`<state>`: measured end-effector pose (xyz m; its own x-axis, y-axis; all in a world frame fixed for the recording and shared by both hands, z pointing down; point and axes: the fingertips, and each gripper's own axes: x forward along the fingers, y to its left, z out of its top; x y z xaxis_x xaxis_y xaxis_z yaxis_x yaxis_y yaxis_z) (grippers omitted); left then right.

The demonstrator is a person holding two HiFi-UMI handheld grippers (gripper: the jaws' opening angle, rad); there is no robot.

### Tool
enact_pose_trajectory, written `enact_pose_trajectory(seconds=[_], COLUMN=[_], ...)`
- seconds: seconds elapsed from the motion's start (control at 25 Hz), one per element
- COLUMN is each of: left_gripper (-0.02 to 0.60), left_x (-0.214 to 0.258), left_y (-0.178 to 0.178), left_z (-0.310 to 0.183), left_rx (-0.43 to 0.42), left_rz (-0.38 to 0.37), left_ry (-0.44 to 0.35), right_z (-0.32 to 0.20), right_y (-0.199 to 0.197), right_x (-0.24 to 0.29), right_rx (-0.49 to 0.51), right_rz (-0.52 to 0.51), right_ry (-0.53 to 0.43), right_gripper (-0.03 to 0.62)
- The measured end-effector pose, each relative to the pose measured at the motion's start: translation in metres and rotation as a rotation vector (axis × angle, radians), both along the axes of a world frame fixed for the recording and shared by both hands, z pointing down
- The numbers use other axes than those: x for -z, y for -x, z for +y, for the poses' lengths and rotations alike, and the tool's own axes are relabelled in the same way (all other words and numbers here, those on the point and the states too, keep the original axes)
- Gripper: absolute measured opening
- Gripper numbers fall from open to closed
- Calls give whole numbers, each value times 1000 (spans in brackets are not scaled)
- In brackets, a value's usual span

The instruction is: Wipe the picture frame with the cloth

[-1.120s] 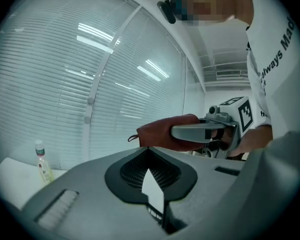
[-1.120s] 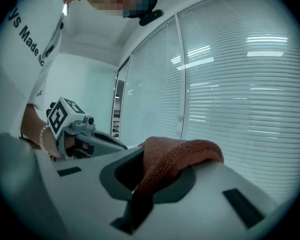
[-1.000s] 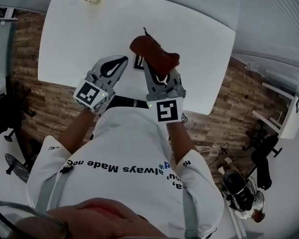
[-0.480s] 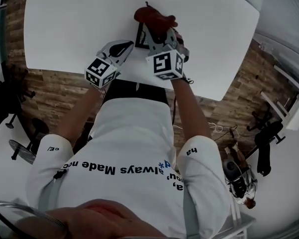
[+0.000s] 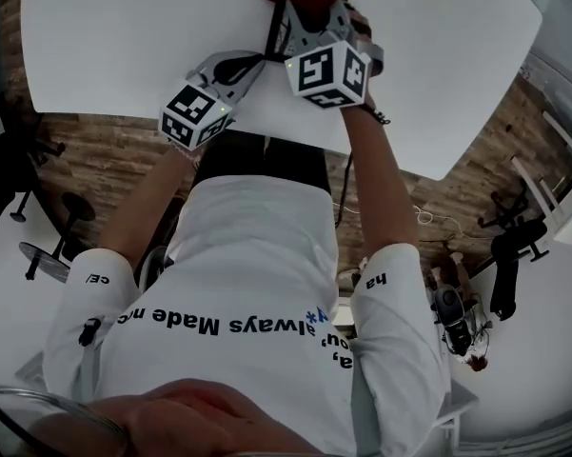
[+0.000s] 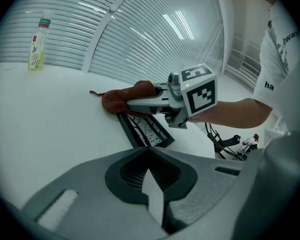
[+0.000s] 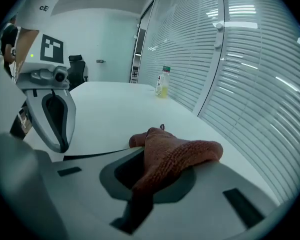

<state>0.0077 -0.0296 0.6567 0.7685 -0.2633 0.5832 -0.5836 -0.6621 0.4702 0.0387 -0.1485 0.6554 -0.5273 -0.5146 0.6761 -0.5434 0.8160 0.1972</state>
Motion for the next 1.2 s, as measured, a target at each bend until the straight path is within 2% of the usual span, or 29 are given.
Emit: enact_pose_trajectory(seconds=[0.16, 0.36, 0.84, 1.0, 1.2], left_gripper=[2, 2, 2, 2, 2], left_x=[1, 6, 8, 13, 12], left_y=[4, 10, 11, -1, -6], left_z=[-6, -12, -15, -13, -16], left_rx=[26, 89, 85, 77, 51], left_rz=[14, 47, 35, 33, 21], left_ry=[10, 7, -16, -22, -39], right_z=[9, 44, 138, 133, 81], right_y=[6, 13, 29, 14, -9], right_x=[5, 13, 13, 18, 24], right_rx=[15, 64, 153, 137, 60], right_rz=[11, 16, -28, -27, -13], right_ry=[-10, 1, 95, 81, 4], right_gripper=[31, 31, 31, 31, 31])
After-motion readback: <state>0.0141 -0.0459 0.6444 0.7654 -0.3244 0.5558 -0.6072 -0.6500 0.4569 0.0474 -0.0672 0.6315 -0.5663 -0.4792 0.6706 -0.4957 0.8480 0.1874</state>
